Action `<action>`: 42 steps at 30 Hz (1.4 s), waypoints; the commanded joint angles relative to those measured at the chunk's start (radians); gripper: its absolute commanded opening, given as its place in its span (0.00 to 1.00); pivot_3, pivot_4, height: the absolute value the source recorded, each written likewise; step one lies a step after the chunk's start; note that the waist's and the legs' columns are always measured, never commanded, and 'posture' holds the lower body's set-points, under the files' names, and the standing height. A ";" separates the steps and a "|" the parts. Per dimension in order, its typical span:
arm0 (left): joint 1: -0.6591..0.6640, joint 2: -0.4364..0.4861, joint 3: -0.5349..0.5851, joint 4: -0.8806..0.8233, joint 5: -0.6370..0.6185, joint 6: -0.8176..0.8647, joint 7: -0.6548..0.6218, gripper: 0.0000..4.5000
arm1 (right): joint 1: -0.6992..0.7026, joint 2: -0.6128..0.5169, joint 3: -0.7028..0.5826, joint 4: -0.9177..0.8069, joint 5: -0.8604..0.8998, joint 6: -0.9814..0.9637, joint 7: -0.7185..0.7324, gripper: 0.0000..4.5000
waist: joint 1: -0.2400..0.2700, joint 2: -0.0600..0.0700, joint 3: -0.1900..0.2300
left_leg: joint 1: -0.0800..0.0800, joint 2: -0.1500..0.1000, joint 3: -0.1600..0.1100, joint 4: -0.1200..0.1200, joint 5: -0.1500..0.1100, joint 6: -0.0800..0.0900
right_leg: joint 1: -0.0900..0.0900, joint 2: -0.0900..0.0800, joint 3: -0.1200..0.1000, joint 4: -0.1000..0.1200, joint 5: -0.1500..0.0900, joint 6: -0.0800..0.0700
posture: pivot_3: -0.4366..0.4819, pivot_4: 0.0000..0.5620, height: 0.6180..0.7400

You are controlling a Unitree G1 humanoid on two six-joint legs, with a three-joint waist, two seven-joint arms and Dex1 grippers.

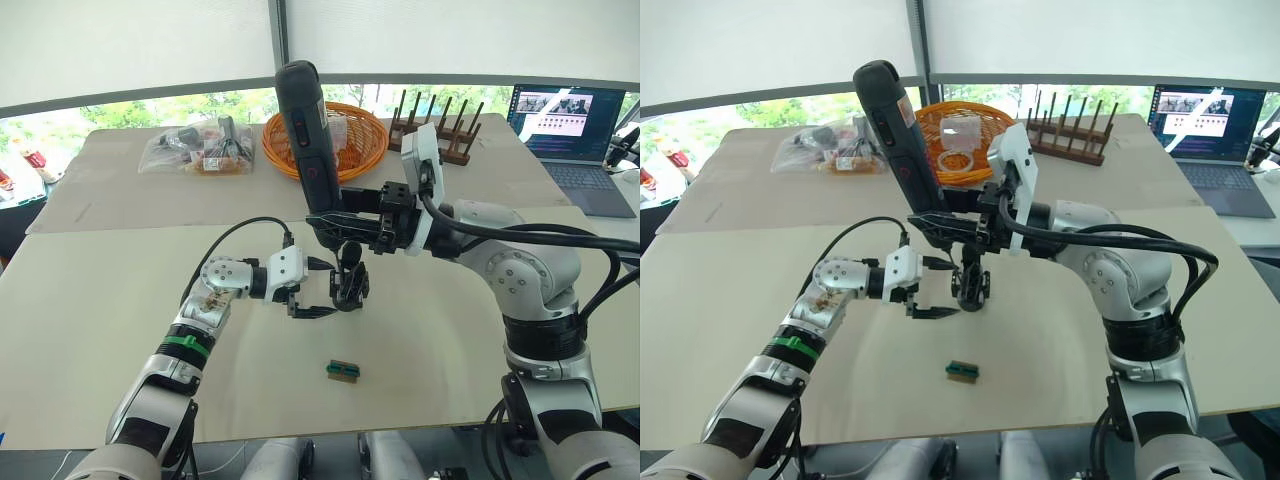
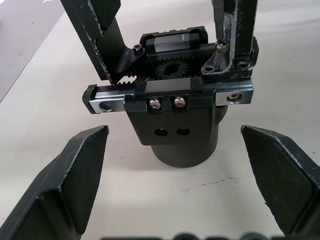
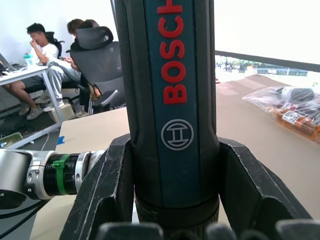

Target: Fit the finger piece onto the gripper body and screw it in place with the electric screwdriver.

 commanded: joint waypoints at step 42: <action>-0.011 -0.006 0.000 -0.034 -0.005 -0.004 0.005 1.00 | -0.011 0.011 -0.022 -0.033 -0.023 -0.051 0.019 0.44 | -0.003 0.000 0.000 | 0.000 0.000 0.000 0.000 0.000 0.000 | 0.000 0.000 0.000 0.000 0.000 0.000 | 0.48 0.27 1.00</action>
